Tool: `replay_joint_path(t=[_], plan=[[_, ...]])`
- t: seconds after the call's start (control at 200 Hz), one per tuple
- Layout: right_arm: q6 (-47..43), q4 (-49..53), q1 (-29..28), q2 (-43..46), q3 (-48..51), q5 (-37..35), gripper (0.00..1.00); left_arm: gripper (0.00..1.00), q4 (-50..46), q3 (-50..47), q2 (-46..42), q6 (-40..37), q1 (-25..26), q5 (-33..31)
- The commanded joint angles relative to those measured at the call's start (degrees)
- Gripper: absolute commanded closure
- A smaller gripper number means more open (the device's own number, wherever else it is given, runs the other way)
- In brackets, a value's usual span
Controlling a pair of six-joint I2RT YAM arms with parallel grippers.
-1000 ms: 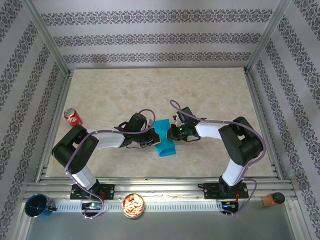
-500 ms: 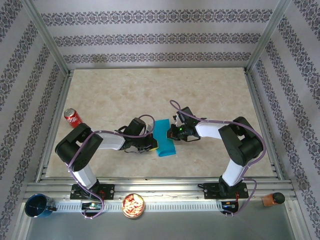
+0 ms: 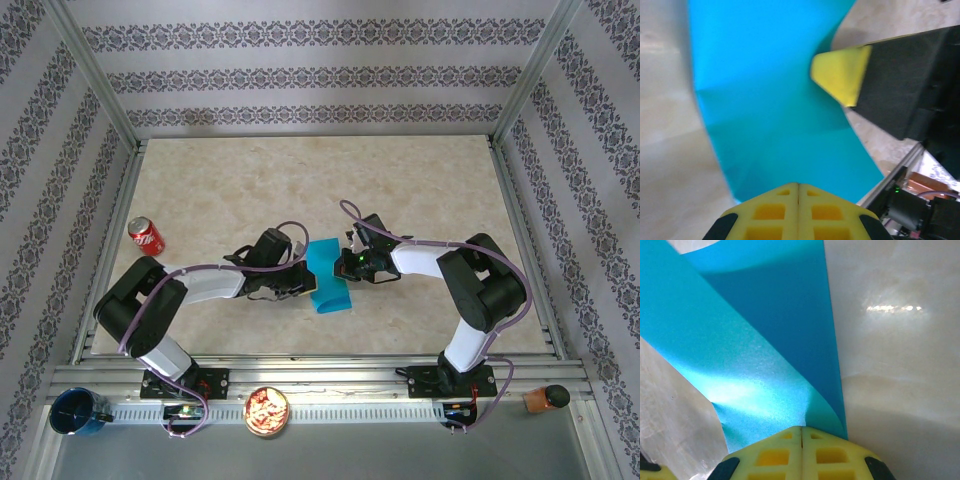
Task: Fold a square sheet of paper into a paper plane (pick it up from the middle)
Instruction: First fold the square sheet of paper in half at the center of the table.
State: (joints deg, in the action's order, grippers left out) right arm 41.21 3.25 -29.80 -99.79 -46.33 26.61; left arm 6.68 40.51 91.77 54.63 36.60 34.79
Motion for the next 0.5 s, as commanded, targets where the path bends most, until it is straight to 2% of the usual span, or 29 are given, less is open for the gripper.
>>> replay_joint_path(t=[0.0, 0.205, 0.495], plan=[[0.71, 7.40, -0.16, -2.11, 3.17, -6.49, 1.00, 1.00, 5.98, 1.28, 2.33, 4.05, 1.69, 1.87], [0.80, 7.39, -0.22, -1.99, 3.43, -6.58, 1.00, 1.00, 6.72, -0.09, 6.38, 4.33, 3.34, 1.63], [0.71, 7.48, -0.08, -1.90, 3.70, -6.75, 1.00, 1.00, 4.57, -8.13, 6.72, 1.52, 3.74, -0.92]])
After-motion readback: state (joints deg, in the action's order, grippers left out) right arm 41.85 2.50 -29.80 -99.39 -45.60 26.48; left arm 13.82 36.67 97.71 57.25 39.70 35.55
